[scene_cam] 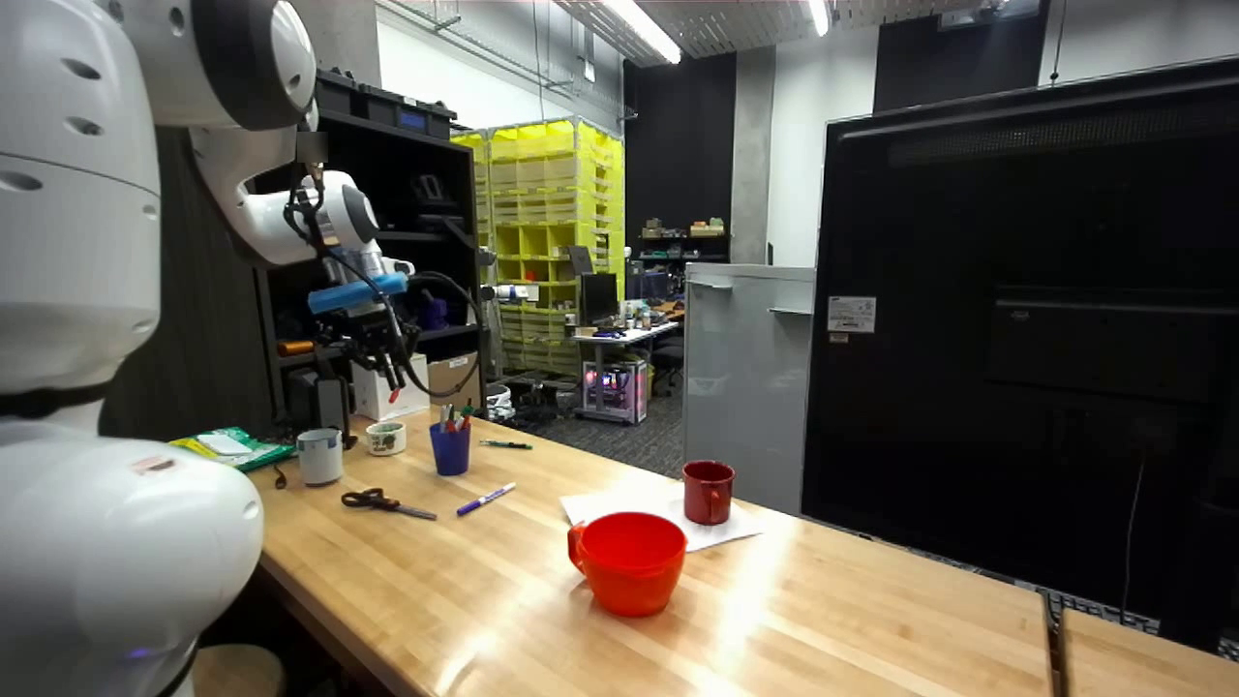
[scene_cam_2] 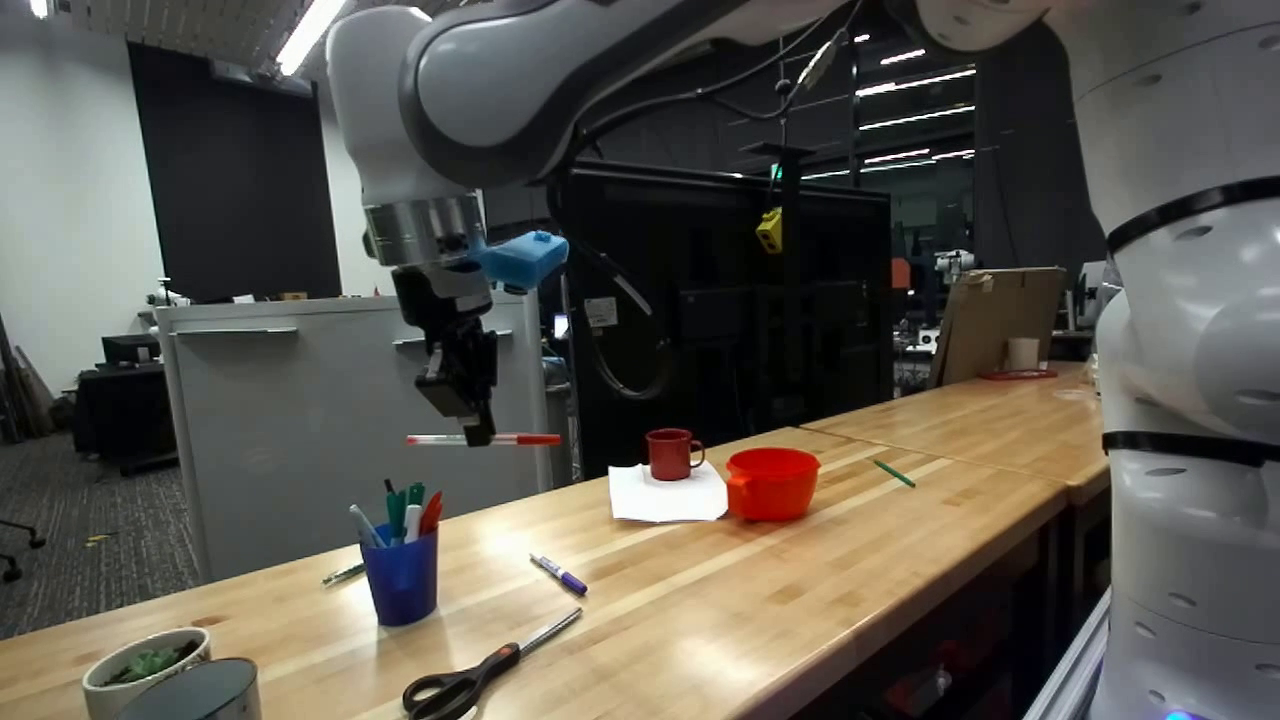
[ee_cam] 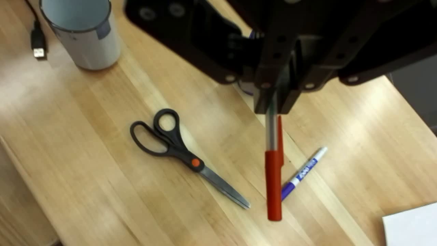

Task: Move the pen and place it in the cup

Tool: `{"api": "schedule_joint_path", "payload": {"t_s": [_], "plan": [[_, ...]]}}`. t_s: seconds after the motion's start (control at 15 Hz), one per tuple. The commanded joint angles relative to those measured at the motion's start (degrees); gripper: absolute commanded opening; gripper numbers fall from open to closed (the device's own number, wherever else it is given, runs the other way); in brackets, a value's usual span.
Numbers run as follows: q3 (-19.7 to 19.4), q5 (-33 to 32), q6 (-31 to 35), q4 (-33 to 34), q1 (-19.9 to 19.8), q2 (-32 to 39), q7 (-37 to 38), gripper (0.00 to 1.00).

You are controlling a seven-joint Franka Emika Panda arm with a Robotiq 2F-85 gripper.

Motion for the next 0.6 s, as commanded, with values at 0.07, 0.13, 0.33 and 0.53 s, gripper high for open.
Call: {"api": "schedule_joint_path", "payload": {"t_s": [0.07,0.13,0.33,0.53], "plan": [[-0.5,-9.5,-14.0,11.2,4.3,6.9,-4.8,0.02],[-0.6,-11.9,-16.3,12.7,5.2,8.1,-5.9,0.02],[-1.0,-18.8,-21.7,15.7,8.0,11.3,-9.1,0.02],[-0.9,-15.7,-18.1,12.8,6.8,9.6,-6.7,0.1]]}}
